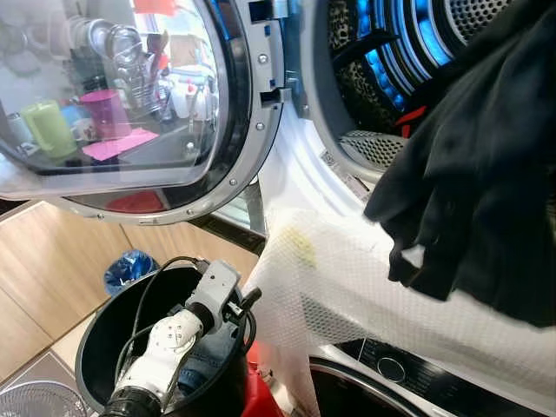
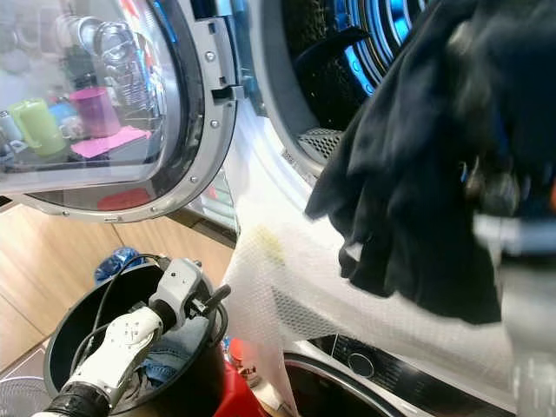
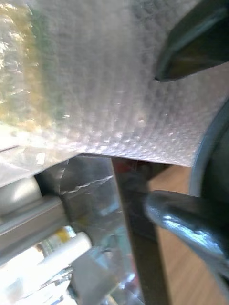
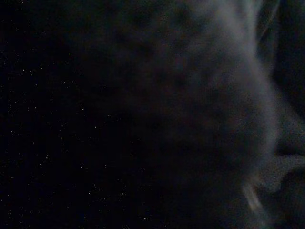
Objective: Clothes washing
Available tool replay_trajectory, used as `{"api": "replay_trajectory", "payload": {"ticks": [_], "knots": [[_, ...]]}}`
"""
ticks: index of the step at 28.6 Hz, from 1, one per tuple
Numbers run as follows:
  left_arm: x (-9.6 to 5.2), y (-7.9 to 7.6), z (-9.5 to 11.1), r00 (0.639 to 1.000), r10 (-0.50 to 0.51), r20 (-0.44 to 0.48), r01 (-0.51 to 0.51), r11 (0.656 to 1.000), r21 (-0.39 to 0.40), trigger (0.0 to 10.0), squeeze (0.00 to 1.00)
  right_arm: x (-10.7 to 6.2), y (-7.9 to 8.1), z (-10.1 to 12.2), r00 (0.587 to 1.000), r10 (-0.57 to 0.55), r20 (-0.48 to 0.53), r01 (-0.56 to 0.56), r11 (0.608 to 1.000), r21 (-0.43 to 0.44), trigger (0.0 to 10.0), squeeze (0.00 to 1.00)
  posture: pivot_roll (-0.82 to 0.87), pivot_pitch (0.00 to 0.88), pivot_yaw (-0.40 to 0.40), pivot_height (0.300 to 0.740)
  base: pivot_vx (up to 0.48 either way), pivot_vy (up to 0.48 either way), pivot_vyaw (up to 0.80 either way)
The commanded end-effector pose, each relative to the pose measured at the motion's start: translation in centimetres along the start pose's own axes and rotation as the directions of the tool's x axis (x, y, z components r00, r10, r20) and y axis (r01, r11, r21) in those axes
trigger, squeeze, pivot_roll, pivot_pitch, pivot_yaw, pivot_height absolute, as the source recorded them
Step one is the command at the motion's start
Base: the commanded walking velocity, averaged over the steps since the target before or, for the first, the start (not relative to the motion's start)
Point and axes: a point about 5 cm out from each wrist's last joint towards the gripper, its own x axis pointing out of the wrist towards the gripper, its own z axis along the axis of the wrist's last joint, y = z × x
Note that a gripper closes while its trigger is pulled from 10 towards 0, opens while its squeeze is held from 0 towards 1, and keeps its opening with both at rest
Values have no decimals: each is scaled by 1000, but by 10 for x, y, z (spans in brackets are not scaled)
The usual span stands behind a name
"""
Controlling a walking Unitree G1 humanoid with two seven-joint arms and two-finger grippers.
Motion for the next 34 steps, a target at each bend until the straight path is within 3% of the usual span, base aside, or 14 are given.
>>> {"api": "replay_trajectory", "payload": {"ticks": [1, 5, 7, 10, 13, 20, 22, 23, 25, 26, 27, 30, 33, 34], "knots": [[0, 1, -2, 1000, -6, -17, 7, 1000, 29, 10000, 0, 12, -10, -2, 1000, 4, -20, -4, 1000, 4, 0, 0, -120, 0, 129, 740, 0, 0, 0], [0, 0, -2, 1000, -6, -16, 7, 1000, 26, 10000, 0, 35, -25, -7, 999, 1, -35, -1, 1000, -1, 0, 0, -118, 0, 126, 740, 0, 0, 0], [1, -1, -2, 1000, -1, -13, 2, 1000, 20, 10000, 0, 72, -49, -17, 994, -22, -103, 21, 1000, -18, 0, 0, -112, 0, 114, 740, 0, 0, 0], [2, -2, -2, 1000, -4, -12, 4, 1000, 18, 10000, 0, 89, -60, -20, 991, -37, -132, 34, 999, -20, 0, 0, -110, 0, 112, 740, 0, 0, 0], [3, -5, -2, 1000, -2, -3, 2, 1000, 22, 10000, 0, 122, -90, -32, 956, -152, -251, 136, 987, -79, 0, 0, -91, 0, 89, 740, 0, 0, 0], [1, -8, -2, 1000, 7, 11, -7, 1000, 9, 10000, 0, 136, -112, -32, 860, -403, -314, 354, 913, -200, 0, 0, -65, 0, 59, 740, 0, 0, 0], [0, -10, -3, 1000, 8, 10, -8, 1000, 7, 10000, 0, 124, -132, -24, 718, -633, -291, 558, 772, -304, 0, 0, -56, 0, 48, 740, 0, 0, 0], [0, -10, -3, 1000, 8, 10, -8, 1000, 7, 10000, 0, 124, -132, -24, 718, -633, -291, 558, 772, -304, 0, 0, -56, 0, 48, 740, 0, 0, 0], [0, -12, -4, 1000, 9, 11, -9, 1000, 3, 10000, 0, 113, -146, -17, 604, -759, -243, 651, 646, -399, 0, 0, -53, 0, 45, 740, 0, 0, 0], [0, -12, -4, 1000, 9, 11, -9, 1000, 2, 10000, 0, 110, -149, -14, 571, -790, -222, 670, 605, -431, 0, 0, -53, 0, 45, 740, 0, 0, 0], [-1, -12, -4, 1000, 10, 12, -10, 1000, 3, 10000, 0, 108, -151, -12, 556, -805, -206, 675, 582, -453, 0, 0, -53, 0, 45, 740, 0, 0, 0], [-1, -13, -4, 1000, 10, 11, -10, 1000, 3, 10000, 0, 108, -151, -12, 554, -807, -205, 675, 580, -455, 0, 0, -49, 0, 39, 740, 0, 0, 0], [-3, -17, -6, 1000, 23, 14, -23, 1000, -14, 10000, 0, 49, -192, 12, 228, -973, -37, 804, 210, -556, 0, 0, -12, 0, 8, 740, 0, 0, 0], [-4, -18, -6, 1000, 26, 13, -25, 1000, -16, 10000, 0, 37, -198, 17, 163, -987, -2, 813, 136, -566, 0, 0, -10, 0, 6, 740, 0, 0, 0]]}}
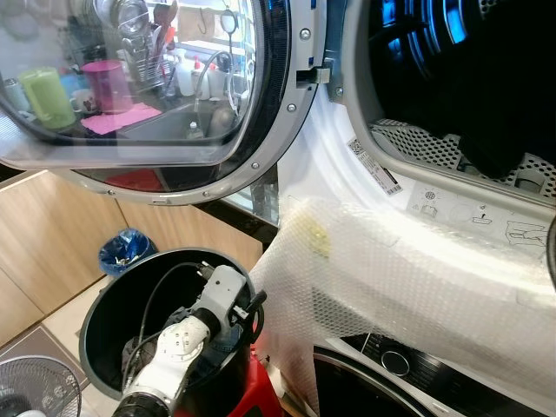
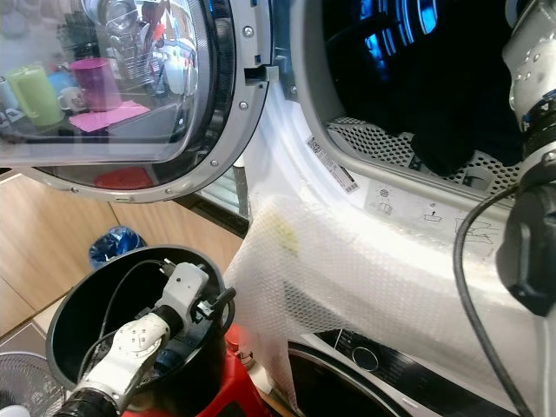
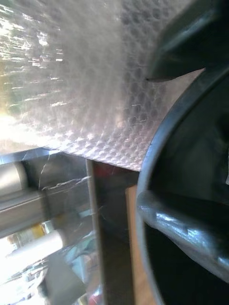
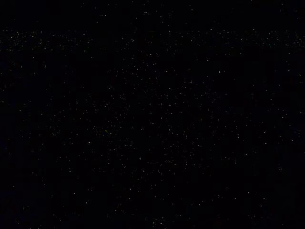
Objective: Clothes washing
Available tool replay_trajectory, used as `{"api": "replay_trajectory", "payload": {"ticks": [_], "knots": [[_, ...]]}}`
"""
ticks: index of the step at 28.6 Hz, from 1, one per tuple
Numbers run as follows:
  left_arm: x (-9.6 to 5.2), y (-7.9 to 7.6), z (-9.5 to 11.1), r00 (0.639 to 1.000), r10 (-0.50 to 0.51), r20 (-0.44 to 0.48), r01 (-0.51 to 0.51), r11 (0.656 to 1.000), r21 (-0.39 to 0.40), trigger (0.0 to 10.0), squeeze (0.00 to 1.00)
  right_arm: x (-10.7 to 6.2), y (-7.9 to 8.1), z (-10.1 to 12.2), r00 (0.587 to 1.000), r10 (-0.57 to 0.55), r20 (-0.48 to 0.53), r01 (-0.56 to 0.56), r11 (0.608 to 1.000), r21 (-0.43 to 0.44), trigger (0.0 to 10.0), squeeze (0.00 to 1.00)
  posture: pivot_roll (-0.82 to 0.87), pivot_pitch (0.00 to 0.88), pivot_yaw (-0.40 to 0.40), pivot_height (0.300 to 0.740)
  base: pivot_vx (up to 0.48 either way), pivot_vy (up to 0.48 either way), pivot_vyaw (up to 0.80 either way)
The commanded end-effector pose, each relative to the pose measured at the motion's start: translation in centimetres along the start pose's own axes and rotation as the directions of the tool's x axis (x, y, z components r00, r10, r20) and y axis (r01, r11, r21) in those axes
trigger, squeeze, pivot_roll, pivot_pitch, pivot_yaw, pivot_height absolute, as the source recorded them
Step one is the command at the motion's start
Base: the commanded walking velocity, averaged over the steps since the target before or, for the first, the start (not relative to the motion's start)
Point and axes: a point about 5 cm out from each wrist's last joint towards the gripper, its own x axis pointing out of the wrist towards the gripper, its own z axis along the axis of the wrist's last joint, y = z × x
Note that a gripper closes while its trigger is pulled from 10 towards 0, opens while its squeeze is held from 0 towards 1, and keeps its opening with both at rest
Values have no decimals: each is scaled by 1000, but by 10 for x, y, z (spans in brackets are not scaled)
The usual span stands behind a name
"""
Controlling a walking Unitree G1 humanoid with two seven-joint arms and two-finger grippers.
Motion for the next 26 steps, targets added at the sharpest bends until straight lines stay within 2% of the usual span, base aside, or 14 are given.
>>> {"api": "replay_trajectory", "payload": {"ticks": [1, 3, 4, 5, 7, 8, 9, 10, 11, 17, 19, 26], "knots": [[-3, 1, -4, 1000, 6, -23, -5, 1000, 25, 10000, 0, 4, -20, 0, 993, -116, 5, 116, 993, -9, 0, 0, -7, 0, 8, 740, 0, 0, 0], [-3, 3, -4, 999, 11, -31, -10, 1000, 22, 10000, 0, 5, -26, -5, 992, -128, -3, 128, 991, -28, 0, 0, -7, 0, 9, 740, 0, 0, 0], [-3, 4, -5, 999, 11, -36, -10, 1000, 20, 10000, 0, 5, -24, -11, 995, -99, -26, 98, 995, -35, 2275, 0, -10, 0, 17, 740, 0, 0, 0], [-4, 5, -6, 999, 9, -44, -8, 1000, 19, 10000, 0, 4, -19, -19, 997, -55, -59, 52, 997, -49, 10000, 0, -15, 0, 25, 740, 0, 0, 0], [-3, 4, -7, 998, -12, -56, 13, 1000, 20, 10000, 0, 3, -15, -30, 995, -33, -89, 24, 995, -96, 10000, 0, -13, 0, 30, 740, 0, 0, 0], [-3, 3, -7, 998, -22, -59, 23, 999, 22, 10000, 0, 3, -14, -33, 995, -30, -100, 19, 994, -109, 10000, 267, -11, 0, 31, 740, 0, 0, 0], [-3, 2, -7, 998, -27, -61, 29, 999, 24, 10000, 0, 3, -14, -35, 994, -28, -106, 16, 993, -115, 10000, 267, -11, 0, 31, 740, 0, 0, 0], [-3, 2, -7, 998, -30, -61, 31, 999, 25, 10000, 0, 3, -13, -38, 993, -25, -117, 12, 994, -110, 10000, 929, -11, 0, 31, 740, 0, 0, 0], [-3, 1, -6, 998, -33, -56, 34, 999, 23, 10000, 0, 3, -14, -40, 992, -31, -123, 18, 994, -105, 10000, 1000, -9, 0, 35, 740, 0, 0, 0], [-3, -2, -4, 996, -62, -59, 64, 998, 23, 10000, 0, 2, -10, -41, 990, 19, -138, -36, 992, -122, 10000, 1000, -22, 0, 47, 740, 0, 0, 0], [-3, -3, -4, 996, -70, -60, 71, 997, 23, 10000, 0, 2, -9, -42, 989, 41, -142, -63, 986, -157, 10000, 1000, -26, 0, 48, 740, 0, 0, 0], [-3, -3, -3, 995, -85, -61, 86, 996, 23, 10000, 0, 2, -9, -40, 987, 83, -140, -105, 981, -160, 10000, 1000, -30, 0, 60, 740, 0, 0, 0]]}}
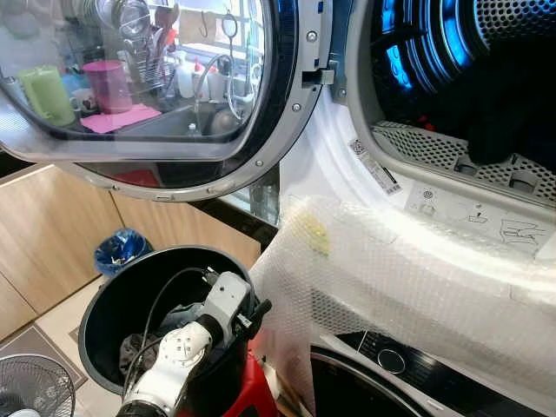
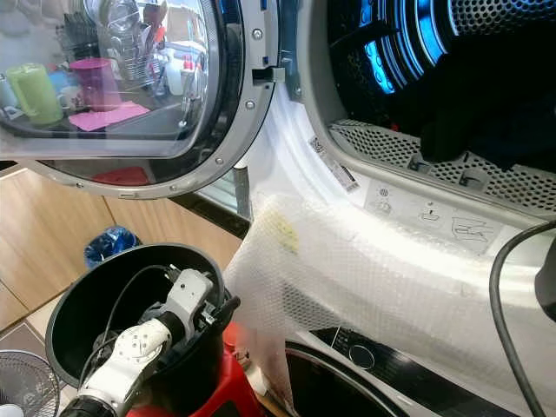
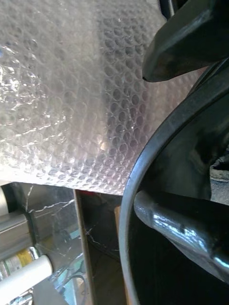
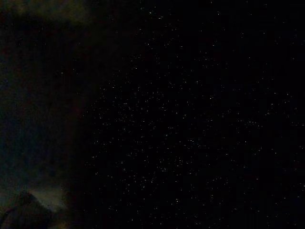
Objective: Clothes washing
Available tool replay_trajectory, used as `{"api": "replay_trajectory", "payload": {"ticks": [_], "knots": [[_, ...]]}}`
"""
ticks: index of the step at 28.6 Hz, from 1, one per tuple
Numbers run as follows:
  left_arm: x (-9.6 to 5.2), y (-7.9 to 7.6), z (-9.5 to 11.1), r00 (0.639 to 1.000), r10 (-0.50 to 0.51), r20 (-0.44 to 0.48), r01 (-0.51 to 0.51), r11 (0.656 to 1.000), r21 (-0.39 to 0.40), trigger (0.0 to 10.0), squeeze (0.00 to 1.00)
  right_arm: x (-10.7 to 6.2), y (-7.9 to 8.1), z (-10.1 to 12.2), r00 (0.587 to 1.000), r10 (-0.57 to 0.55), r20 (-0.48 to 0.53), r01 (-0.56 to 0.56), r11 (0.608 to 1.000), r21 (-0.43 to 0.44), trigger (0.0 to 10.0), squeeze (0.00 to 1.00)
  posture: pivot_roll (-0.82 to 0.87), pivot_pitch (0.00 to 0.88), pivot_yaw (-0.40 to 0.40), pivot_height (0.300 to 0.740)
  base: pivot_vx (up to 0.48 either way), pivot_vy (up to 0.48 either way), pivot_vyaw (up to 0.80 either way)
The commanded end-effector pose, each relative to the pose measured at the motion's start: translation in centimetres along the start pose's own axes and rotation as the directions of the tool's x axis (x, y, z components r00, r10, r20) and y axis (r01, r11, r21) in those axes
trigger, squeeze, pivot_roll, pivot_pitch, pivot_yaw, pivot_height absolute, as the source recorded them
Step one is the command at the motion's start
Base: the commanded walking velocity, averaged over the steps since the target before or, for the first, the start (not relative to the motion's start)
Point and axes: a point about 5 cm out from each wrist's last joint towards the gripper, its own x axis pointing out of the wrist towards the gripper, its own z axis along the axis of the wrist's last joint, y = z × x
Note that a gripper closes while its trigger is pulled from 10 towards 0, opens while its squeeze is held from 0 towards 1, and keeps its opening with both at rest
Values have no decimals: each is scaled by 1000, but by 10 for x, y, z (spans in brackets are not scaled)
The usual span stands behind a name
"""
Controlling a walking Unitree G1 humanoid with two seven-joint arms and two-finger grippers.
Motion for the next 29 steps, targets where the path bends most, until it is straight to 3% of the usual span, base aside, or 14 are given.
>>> {"api": "replay_trajectory", "payload": {"ticks": [1, 14, 19, 22, 24, 27, 29], "knots": [[-2, 0, 0, 1000, -17, -11, 17, 1000, 20, 10000, 0, 0, 1, -2, 1000, 17, -12, -17, 1000, -3, 10000, 1000, -30, 0, 60, 740, 0, 0, 0], [3, 2, 6, 999, -33, -2, 33, 999, 21, 10000, 0, -5, 20, 20, 986, 160, 49, -163, 984, 70, 10000, 1000, -53, 0, 91, 740, 0, 0, 0], [4, 3, 8, 999, -33, 4, 33, 999, 22, 10000, 0, -5, 17, 24, 991, 120, 54, -124, 990, 64, 10000, 1000, -61, 0, 92, 740, 0, 0, 0], [5, 3, 9, 999, -32, 6, 32, 999, 21, 10000, 0, -5, 8, 33, 995, 36, 89, -42, 997, 63, 10000, 1000, -63, 0, 93, 740, 0, 0, 0], [6, 3, 10, 999, -32, 9, 32, 999, 22, 10000, 0, -7, -2, 48, 987, -64, 148, 47, 992, 120, 10000, 1000, -58, 0, 92, 740, 0, 0, 0], [7, 3, 11, 999, -27, 17, 27, 999, 21, 10000, 0, -11, -5, 66, 964, -117, 238, 93, 989, 112, 10000, 1000, -58, 0, 92, 740, 0, 0, 0], [6, 3, 12, 1000, -22, 22, 21, 1000, 18, 10000, 0, -15, 3, 75, 956, -69, 286, 45, 995, 89, 10000, 1000, -50, 0, 87, 740, 0, 0, 0]]}}
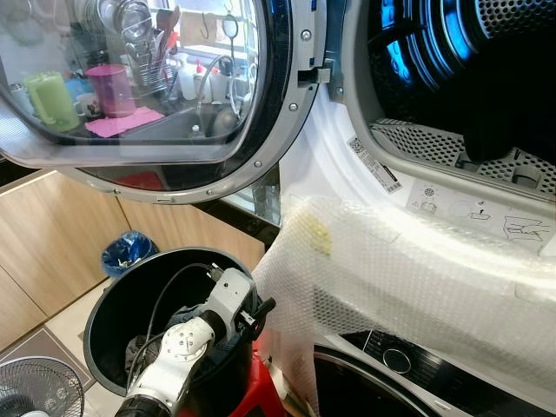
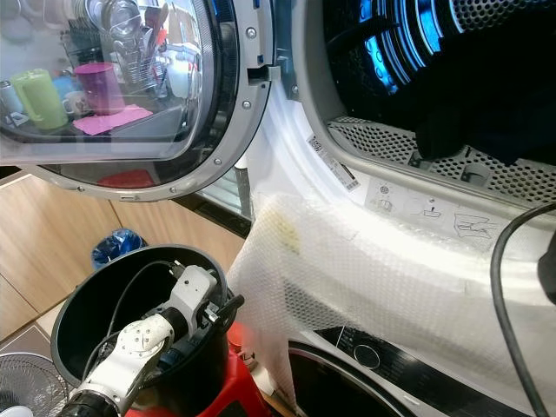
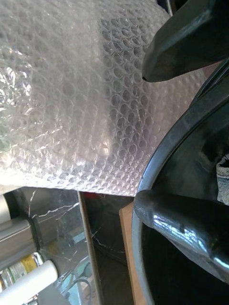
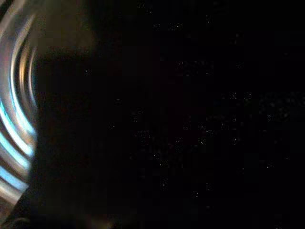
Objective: Clothes washing
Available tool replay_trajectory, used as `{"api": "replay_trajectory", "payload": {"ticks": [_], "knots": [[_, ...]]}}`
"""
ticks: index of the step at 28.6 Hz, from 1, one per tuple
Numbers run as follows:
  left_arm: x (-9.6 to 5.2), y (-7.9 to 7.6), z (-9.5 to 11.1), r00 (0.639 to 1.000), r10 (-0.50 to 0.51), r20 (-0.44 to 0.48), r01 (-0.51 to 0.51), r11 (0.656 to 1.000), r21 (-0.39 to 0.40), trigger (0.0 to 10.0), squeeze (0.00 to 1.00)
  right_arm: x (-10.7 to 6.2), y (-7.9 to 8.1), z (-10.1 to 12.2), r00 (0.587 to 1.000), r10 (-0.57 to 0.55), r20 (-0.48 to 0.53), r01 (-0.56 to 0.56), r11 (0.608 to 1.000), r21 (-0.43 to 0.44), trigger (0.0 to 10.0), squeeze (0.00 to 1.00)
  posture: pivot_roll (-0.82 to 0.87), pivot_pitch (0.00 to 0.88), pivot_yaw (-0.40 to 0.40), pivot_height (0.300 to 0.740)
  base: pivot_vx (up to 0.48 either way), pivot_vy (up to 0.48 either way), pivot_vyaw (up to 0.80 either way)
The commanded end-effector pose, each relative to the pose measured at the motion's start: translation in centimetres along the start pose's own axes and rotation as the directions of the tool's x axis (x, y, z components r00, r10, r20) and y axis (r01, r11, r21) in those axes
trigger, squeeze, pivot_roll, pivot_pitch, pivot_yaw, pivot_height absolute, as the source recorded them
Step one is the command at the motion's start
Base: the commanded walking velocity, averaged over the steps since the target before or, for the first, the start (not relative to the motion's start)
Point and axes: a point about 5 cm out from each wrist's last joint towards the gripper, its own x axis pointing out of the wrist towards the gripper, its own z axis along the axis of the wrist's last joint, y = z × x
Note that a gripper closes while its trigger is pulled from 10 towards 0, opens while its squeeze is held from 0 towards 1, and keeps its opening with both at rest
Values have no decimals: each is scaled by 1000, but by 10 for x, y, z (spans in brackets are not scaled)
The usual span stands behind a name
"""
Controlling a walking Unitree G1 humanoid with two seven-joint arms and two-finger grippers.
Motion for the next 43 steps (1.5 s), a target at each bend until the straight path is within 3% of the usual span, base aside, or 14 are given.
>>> {"api": "replay_trajectory", "payload": {"ticks": [1, 8, 14, 18, 22, 24, 25, 33, 34, 35, 40, 41, 42, 43], "knots": [[1, 3, 4, 1000, 8, 5, -8, 1000, 11, 10000, 0, -5, 18, 20, 991, 104, 85, -101, 994, -44, 10000, 1000, -55, 4, 91, 740, 0, 0, 0], [2, -2, 1, 1000, -23, -14, 23, 1000, 9, 10000, 0, -23, 57, -63, 904, 350, -244, -383, 918, -101, 10000, 1000, -64, 5, 93, 740, 0, 0, 0], [2, -3, 2, 999, -30, -16, 30, 999, 9, 10000, 0, -8, 29, -9, 989, 145, 2, -143, 982, -122, 10000, 1000, -70, 19, 96, 740, 0, 0, 0], [2, -4, 2, 1000, -28, -12, 28, 1000, 5, 10000, 0, -5, 11, 27, 982, 12, 190, 14, 991, -135, 10000, 1000, -63, 24, 88, 740, 0, 0, 0], [1, -4, 1, 1000, -24, -18, 24, 1000, -1, 10000, 0, -6, 21, -5, 996, 78, 43, -69, 981, -179, 10000, 1000, -71, 27, 92, 740, 0, 0, 0], [1, -6, -2, 998, -47, -35, 47, 999, 0, 10000, 0, -17, 43, -66, 934, 255, -250, -285, 954, -90, 10000, 1000, -71, 25, 94, 740, 0, 0, 0], [1, -7, -2, 998, -55, -39, 55, 999, 2, 10000, 0, -22, 49, -78, 908, 303, -290, -345, 933, -106, 10000, 0, -71, 25, 94, 740, 0, 0, 0], [1, -8, -2, 997, -61, -42, 61, 998, 2, 10000, 0, -12, 39, -38, 970, 226, -91, -234, 968, -93, 10000, 0, -69, 31, 98, 740, 0, 0, 0], [1, -9, -2, 997, -62, -43, 62, 998, 1, 10000, 0, -11, 37, -34, 972, 221, -82, -228, 970, -89, 3686, 0, -69, 31, 98, 740, 0, 0, 0], [1, -10, -2, 997, -66, -44, 67, 998, 0, 10000, 0, -10, 34, -29, 974, 214, -70, -218, 975, -53, 0, 0, -69, 31, 98, 740, 0, 0, 0], [1, -10, -2, 996, -74, -44, 74, 997, 1, 10000, 0, -3, 13, -4, 992, 123, 3, -123, 992, -39, 0, 0, -70, 33, 101, 740, 0, 0, 0], [1, -10, -2, 996, -74, -46, 74, 997, 1, 10000, 0, -2, 9, 2, 995, 101, 20, -100, 994, -34, 6667, 0, -69, 34, 102, 740, 0, 0, 0], [1, -10, -2, 996, -74, -46, 74, 997, 0, 10000, 0, -1, 8, 3, 995, 97, 24, -96, 995, -35, 6667, 0, -69, 34, 102, 740, 0, 0, 0], [0, -9, -2, 996, -74, -46, 74, 997, 0, 10000, 0, -1, 9, 3, 994, 109, 24, -108, 994, -35, 10000, 0, -70, 35, 104, 740, 0, 0, 0]]}}
